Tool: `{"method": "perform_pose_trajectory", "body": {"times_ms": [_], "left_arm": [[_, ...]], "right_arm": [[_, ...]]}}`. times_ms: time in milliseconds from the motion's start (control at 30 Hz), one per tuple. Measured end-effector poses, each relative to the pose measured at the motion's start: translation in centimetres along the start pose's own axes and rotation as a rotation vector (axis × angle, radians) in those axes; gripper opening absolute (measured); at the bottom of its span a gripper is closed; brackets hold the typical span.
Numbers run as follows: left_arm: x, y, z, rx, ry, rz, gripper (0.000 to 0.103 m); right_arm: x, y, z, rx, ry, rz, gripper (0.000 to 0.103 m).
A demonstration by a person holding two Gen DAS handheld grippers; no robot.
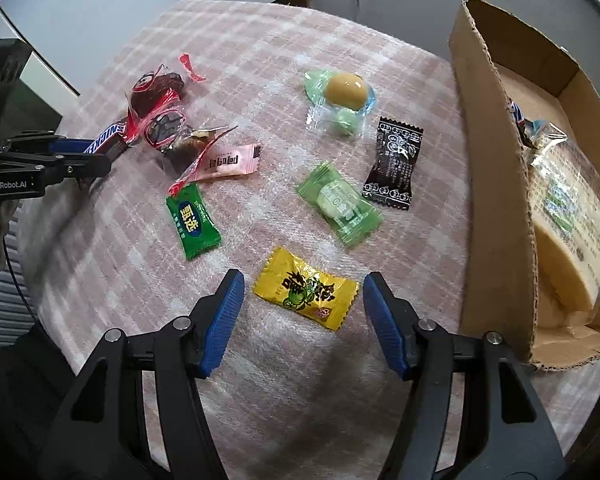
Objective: Organize snacks
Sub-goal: 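Grasp the yellow candy packet with the right gripper while the left lifts the Snickers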
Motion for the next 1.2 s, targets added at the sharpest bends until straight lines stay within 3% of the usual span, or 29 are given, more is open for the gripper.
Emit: {"method": "perform_pose_trajectory", "body": {"times_ms": [133, 233, 333, 800, 1200], "left_arm": [[0.0, 0.3, 0.3, 0.004, -0.006, 0.021, 0.039], [0.0, 0.5, 0.4, 0.007, -0.012, 0.030, 0.039], [0.1, 0.4, 0.4, 0.018, 0.001, 0.067, 0.027], [-0.6, -0.5, -1.5, 0.059, -0.060, 0.032, 0.027], [0.1, -3.8, -1.4, 0.112, -0.079, -0.019, 0.027]], "right_arm": [[-0.7, 0.1, 0.2, -0.008, -0.006, -0.002, 0.049], [-0.8, 0.0, 0.1, -0.011, -0.010, 0.001, 0.042], [-1.0, -0.1, 0.0, -0.005, -0.001, 0.009, 0.036], [-0.5, -1.0, -0.3, 0.024, 0.040, 0.025, 0.033], [0.7, -5.4, -0.7, 0.114, 0.095, 0.044, 0.033]]}}
Point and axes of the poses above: each gripper's, at about its wrist camera, not at the fingertips, and y roughly the way its jaws point, x to its right, z to its top, the point moved 3 cm from there along y, roughly the way its jaws point, and after that the axes turned 1 degree about -z, right-handed, at the moved point
